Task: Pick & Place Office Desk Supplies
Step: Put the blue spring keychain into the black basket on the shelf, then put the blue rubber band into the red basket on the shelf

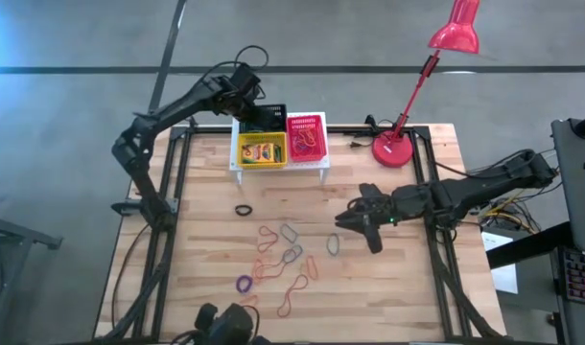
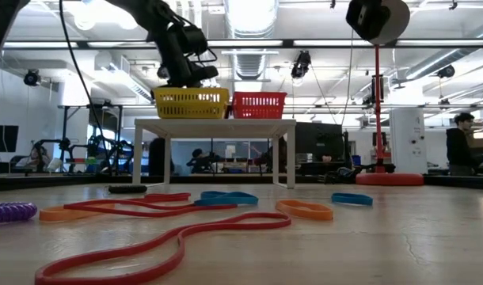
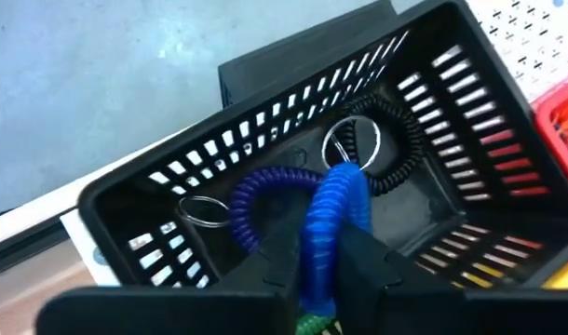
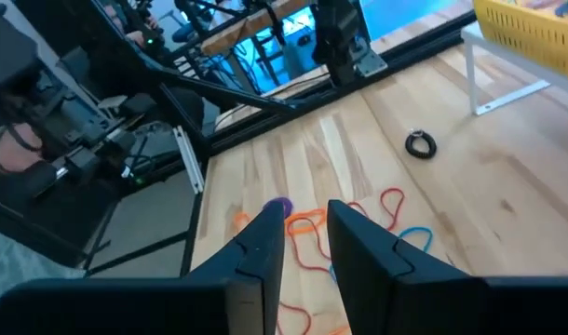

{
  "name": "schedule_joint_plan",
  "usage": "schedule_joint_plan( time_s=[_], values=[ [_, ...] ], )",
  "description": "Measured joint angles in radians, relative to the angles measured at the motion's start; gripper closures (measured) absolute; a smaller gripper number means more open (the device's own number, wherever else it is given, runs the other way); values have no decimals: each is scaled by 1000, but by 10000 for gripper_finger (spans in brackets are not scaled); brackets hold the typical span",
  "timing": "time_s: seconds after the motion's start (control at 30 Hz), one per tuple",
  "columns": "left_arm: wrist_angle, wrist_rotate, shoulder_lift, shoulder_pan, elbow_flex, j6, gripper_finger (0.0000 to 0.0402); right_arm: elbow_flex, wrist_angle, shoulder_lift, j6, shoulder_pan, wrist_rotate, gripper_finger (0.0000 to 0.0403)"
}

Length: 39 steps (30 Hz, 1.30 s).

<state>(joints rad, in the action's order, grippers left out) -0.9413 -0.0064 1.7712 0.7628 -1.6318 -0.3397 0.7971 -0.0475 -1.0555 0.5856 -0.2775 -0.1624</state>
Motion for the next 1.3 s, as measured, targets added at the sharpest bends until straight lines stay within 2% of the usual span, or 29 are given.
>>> schedule_joint_plan(
  time_s=[0.23, 0.4, 0.57, 0.73, 0.87, 1.03, 1.13, 1.3],
  values=[
    [-8, 2, -4, 1, -10, 0, 275, 0, -3, -7, -17, 0, 2, 319],
    [-32, 2, -47, 9, -48, 0, 247, -2, -3, -7, -16, 0, 3, 322],
    [-58, 2, -133, 7, -66, 1, 248, -2, 1, -7, 52, 0, 4, 328],
    [-95, 5, -260, -26, -65, 1, 261, -2, 1, -11, 39, 1, 1, 330],
    [-129, 5, -353, -78, -64, 3, 269, -2, -28, -40, 66, 19, -46, 324],
    [-171, -3, -440, -167, -64, 39, 273, -1, -108, -126, 235, 59, -40, 303],
    [-192, -17, -474, -233, -56, 64, 273, 26, -222, -184, 370, 76, -5, 286],
    [-192, -53, -531, -342, 41, 82, 273, 101, -436, -290, 544, 91, 34, 259]
  ],
)
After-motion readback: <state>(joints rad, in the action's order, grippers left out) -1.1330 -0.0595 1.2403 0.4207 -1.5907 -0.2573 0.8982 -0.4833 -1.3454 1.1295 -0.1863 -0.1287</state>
